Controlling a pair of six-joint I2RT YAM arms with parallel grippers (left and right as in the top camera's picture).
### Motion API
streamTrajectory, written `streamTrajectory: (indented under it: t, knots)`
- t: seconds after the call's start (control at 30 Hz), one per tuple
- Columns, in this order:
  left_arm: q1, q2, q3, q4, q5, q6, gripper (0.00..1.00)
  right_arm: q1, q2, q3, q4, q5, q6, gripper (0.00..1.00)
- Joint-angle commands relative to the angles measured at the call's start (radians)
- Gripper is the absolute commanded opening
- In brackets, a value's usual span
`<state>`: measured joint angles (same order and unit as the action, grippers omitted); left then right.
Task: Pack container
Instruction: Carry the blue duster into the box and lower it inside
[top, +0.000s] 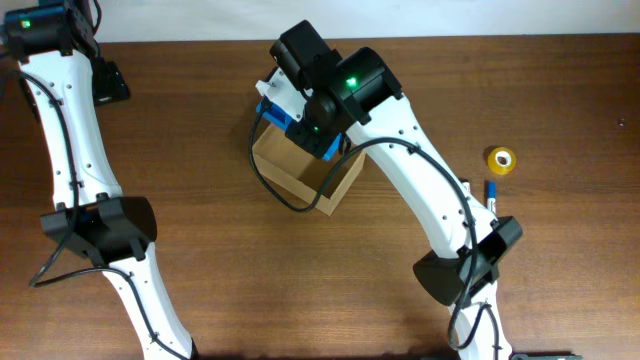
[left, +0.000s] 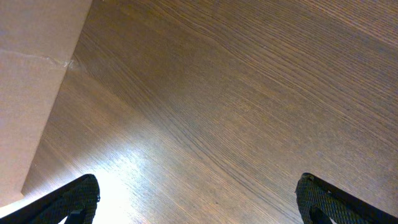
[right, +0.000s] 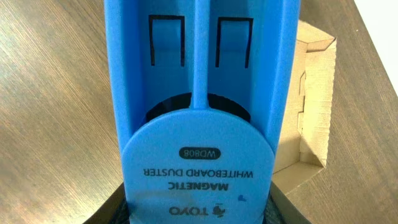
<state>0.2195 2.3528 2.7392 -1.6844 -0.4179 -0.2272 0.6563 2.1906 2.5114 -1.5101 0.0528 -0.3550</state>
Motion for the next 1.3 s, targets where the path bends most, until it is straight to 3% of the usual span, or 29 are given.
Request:
streamTrajectory:
  t: [0.0,0.5,0.8,1.27]
  knots:
    - [0.006,-0.002,-0.005,-0.003,0.004,0.013,1.00,-0.005,0.066,0.011,0.003,0.005,-0.034,0.04]
    - [0.006,-0.002,-0.005,-0.003,0.004,0.013,1.00,-0.038,0.271,0.011,0.008,-0.015,-0.034,0.04]
    - [0.006,-0.002,-0.005,-0.003,0.004,0.013,1.00,-0.093,0.319,0.011,-0.002,-0.132,-0.033,0.04]
    - [0.006,-0.002,-0.005,-0.003,0.004,0.013,1.00,-0.093,0.320,-0.031,0.008,-0.132,-0.030,0.04]
